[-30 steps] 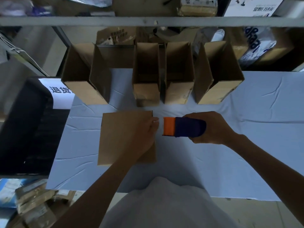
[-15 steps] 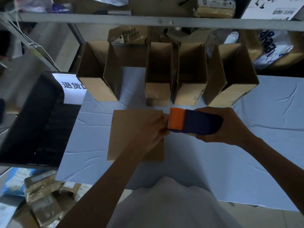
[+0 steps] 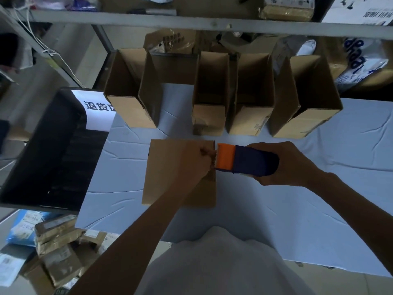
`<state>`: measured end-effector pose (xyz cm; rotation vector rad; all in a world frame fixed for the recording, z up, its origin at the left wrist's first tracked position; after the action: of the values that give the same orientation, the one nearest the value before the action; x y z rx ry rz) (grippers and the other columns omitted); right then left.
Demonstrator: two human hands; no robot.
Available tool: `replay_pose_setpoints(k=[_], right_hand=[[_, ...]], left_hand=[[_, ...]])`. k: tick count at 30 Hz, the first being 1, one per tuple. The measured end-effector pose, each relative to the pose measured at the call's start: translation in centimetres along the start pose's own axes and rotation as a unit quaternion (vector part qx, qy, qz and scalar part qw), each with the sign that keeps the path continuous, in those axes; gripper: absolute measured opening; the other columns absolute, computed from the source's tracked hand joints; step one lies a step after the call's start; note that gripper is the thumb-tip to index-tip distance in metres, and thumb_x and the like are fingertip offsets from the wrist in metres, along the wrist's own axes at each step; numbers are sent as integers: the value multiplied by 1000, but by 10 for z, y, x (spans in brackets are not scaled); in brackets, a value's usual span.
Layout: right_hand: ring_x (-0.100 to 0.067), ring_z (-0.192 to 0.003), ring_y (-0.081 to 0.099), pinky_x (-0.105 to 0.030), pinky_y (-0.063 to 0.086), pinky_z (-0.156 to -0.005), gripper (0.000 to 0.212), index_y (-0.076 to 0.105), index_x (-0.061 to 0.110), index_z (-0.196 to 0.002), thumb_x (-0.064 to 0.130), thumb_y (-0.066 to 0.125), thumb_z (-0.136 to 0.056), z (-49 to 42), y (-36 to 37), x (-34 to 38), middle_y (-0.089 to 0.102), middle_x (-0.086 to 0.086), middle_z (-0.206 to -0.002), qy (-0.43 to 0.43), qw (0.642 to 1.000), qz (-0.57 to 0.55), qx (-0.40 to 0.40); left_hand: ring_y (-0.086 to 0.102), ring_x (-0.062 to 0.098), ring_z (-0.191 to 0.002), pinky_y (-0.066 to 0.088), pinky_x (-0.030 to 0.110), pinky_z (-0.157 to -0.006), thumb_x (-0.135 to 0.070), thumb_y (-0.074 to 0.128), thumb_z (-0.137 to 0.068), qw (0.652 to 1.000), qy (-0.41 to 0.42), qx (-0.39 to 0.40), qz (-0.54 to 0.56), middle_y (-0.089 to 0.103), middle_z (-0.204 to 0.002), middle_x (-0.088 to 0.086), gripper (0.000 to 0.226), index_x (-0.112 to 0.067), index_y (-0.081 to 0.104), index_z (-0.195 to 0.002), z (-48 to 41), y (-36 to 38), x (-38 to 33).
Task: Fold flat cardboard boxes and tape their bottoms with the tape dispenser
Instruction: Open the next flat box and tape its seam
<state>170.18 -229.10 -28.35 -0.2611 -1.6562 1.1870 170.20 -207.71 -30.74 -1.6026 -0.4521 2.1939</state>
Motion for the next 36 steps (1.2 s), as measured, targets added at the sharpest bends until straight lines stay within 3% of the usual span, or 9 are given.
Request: replay_pose_setpoints(k=[4, 7, 11, 13, 17, 20, 27, 33, 36], right_hand=[[-7, -89, 62, -17, 49, -69, 74, 55, 29, -122, 23, 89, -56, 13, -3, -20, 64, 17, -101, 39, 999, 16, 16], [-12, -87, 63, -18, 48, -67, 73, 58, 24, -118, 21, 90, -53, 22, -8, -34, 68, 9, -99, 61, 996, 47, 34], [-12, -86, 61, -22, 47, -67, 71, 60, 24, -116, 23, 90, -52, 17, -7, -40, 69, 7, -98, 82, 993, 70, 40], [-9, -87, 58, -19, 45, -67, 71, 59, 26, -117, 25, 89, -53, 10, -4, -45, 66, 11, -98, 92, 992, 70, 57], [-10, -87, 60, -24, 51, -70, 69, 58, 32, -115, 30, 87, -53, -2, 3, -51, 66, 14, -98, 103, 989, 71, 84], [-12, -89, 60, -27, 53, -70, 68, 57, 33, -114, 31, 87, -53, -8, 6, -53, 66, 13, -98, 103, 987, 75, 94], [-8, -95, 54, -19, 46, -69, 74, 54, 23, -123, 26, 88, -57, -13, 5, -54, 64, 7, -110, 105, 989, 66, 80], [-9, -95, 54, -15, 45, -67, 76, 54, 19, -124, 23, 90, -56, -10, -2, -51, 64, 6, -110, 100, 992, 42, 64], [-8, -95, 52, -12, 43, -65, 77, 54, 17, -124, 21, 90, -56, -9, -7, -51, 63, 6, -109, 101, 992, 39, 60]], left_hand=[[57, 16, -61, 49, 30, -60, -4, 55, -83, 998, -1, -55, -26, 60, -65, 4, 25, -19, 57, -63, -5, -17, 21], [48, 14, -53, 37, 24, -52, -3, 51, -76, 997, -36, -9, 72, 49, -57, 6, 25, -15, 53, -53, -9, -23, 44], [57, 38, -64, 49, 43, -61, -8, 60, -84, 995, -67, -27, 66, 59, -69, 25, 18, 1, 61, -69, -16, -15, 64], [54, 37, -65, 51, 38, -63, -2, 57, -88, 994, -58, -45, 80, 57, -74, 31, 19, 13, 59, -77, -12, -15, 61], [53, 25, -68, 50, 38, -69, -14, 53, -92, 997, -29, -75, -7, 59, -78, 24, 24, -5, 59, -71, -6, -13, 58], [45, 12, -66, 39, 24, -61, -10, 44, -94, 993, -49, -102, -38, 57, -77, 18, 25, -4, 56, -72, -4, -8, 59], [61, 21, -81, 53, 36, -75, -14, 50, -95, 970, -9, -181, -160, 65, -88, 4, 17, -13, 67, -93, 1, -4, 34], [56, 12, -77, 38, 9, -64, -9, 64, -84, 965, 12, -249, -82, 60, -87, 2, 8, -9, 69, -79, 5, -21, 16], [52, 3, -60, 42, 13, -57, -13, 66, -84, 978, -14, -208, 3, 61, -66, -4, 11, -14, 70, -73, 9, -27, 13]])
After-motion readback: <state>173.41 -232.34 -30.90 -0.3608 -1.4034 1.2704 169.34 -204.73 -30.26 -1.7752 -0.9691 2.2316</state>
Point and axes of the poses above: each hand's wrist, its own z-axis away from the middle knuckle, its own y-axis out of the palm, x = y × z, the point moved 4 cm from there along -z, towards the middle knuckle
